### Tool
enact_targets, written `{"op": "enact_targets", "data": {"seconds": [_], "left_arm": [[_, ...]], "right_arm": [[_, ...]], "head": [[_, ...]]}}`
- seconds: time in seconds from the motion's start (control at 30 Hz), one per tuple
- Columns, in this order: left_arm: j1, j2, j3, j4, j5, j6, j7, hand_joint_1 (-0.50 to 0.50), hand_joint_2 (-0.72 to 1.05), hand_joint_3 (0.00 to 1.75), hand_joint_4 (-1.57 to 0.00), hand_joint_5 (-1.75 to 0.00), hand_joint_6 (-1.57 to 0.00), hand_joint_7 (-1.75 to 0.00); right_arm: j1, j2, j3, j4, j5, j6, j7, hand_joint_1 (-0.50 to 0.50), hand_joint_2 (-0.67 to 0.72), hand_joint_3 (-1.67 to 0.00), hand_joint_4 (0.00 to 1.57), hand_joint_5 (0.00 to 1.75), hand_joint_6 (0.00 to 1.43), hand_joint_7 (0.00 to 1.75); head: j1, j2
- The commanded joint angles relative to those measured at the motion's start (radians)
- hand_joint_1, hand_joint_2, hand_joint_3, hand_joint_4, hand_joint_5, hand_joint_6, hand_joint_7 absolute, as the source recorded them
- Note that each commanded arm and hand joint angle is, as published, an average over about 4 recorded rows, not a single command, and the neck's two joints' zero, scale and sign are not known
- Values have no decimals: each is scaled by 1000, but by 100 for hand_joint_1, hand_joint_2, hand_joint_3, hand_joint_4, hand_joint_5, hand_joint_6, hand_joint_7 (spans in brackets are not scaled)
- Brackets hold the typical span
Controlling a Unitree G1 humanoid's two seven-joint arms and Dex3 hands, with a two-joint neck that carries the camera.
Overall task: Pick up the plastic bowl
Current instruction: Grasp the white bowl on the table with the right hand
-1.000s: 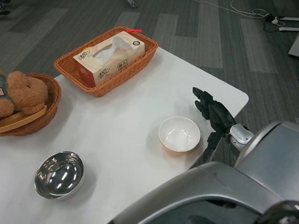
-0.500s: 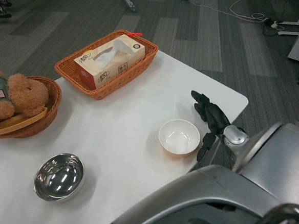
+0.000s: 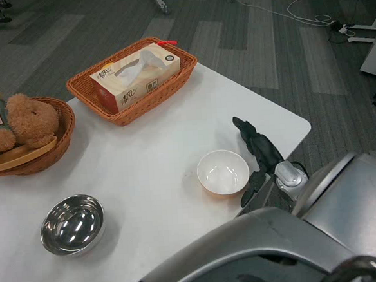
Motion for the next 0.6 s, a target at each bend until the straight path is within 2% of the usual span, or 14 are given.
{"op": "enact_targets", "data": {"seconds": [0.03, 0.27, 0.43, 0.6], "left_arm": [[13, 1, 7, 9, 1, -12, -4, -50, 87, 0, 0, 0, 0, 0], [7, 10, 13, 8, 1, -12, -4, -50, 87, 0, 0, 0, 0, 0], [1, 10, 15, 13, 1, -12, -5, -50, 87, 0, 0, 0, 0, 0], [-6, 10, 15, 15, 1, -12, -5, -50, 87, 0, 0, 0, 0, 0]], "right_arm": [[11, 26, 31, -3, 1, -10, -6, -25, 34, 0, 0, 0, 0, 7], [17, 53, 62, -38, -9, -46, -11, -25, 34, 0, 0, 0, 0, 7], [23, 59, 84, -58, -11, -55, -13, -25, 28, 0, 0, 0, 0, 7], [33, 61, 106, -80, -14, -65, -13, -25, 28, 0, 0, 0, 0, 7]], "head": [[-4, -3], [-11, -4], [-3, 2], [-1, 7]]}}
